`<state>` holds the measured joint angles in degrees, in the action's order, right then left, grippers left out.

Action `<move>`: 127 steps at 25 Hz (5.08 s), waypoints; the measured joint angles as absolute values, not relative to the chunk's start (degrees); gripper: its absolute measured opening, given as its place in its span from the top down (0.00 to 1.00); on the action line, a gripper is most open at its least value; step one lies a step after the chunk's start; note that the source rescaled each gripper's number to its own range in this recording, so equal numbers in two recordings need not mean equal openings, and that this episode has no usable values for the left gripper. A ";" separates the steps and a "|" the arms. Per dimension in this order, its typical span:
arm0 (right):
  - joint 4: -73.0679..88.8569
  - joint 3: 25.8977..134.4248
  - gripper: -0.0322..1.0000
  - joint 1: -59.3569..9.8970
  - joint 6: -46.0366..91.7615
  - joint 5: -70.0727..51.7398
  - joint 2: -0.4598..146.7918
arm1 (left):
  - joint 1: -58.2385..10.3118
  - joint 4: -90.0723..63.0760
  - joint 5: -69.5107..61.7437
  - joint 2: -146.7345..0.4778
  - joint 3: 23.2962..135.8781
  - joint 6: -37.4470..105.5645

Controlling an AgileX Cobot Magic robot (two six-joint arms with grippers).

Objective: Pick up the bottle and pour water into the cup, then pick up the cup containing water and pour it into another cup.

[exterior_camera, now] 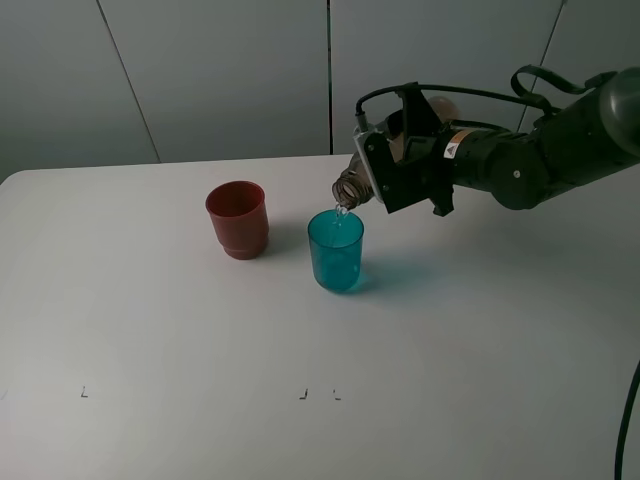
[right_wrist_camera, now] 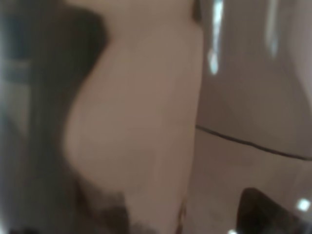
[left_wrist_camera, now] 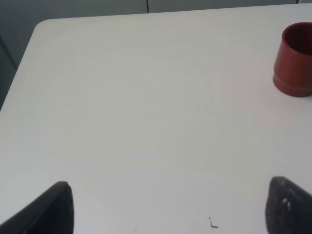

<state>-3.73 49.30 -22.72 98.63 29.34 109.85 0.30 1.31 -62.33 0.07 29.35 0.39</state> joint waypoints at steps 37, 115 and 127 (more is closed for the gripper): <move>-3.73 49.30 0.97 -22.72 104.13 31.27 109.85 | 0.30 1.31 -62.33 0.07 29.35 0.00; -4.36 49.30 0.97 -15.11 25.80 33.04 109.85 | 0.30 1.31 -62.33 0.07 29.35 0.00; -9.97 49.30 0.97 -6.06 0.00 39.84 109.85 | 0.30 1.31 -62.33 0.07 29.35 0.00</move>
